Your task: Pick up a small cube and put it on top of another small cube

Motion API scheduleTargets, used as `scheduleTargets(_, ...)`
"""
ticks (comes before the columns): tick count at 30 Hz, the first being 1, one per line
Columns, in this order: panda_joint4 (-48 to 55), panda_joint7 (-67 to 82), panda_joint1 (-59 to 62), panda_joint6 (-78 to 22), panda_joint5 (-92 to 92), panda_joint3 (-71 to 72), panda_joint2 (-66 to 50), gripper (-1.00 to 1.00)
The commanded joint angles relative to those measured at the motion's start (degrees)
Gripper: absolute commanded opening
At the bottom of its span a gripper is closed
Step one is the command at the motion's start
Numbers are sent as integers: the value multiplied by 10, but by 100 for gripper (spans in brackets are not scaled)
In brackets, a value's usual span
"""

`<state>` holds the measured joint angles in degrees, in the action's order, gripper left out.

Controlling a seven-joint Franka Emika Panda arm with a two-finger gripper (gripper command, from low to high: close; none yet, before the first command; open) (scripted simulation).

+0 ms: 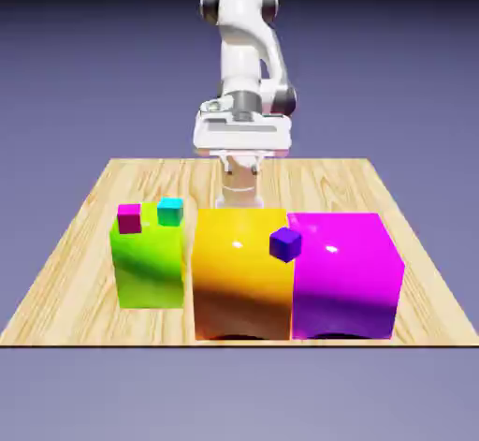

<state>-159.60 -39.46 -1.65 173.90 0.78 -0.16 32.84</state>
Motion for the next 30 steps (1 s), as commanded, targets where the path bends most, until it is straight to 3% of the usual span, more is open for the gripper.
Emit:
scheduleTargets(1,5,25,-21,-3,-3,-7,-8,0)
scheduleTargets(30,133,718,-623,-90,-102,-207,-247,0)
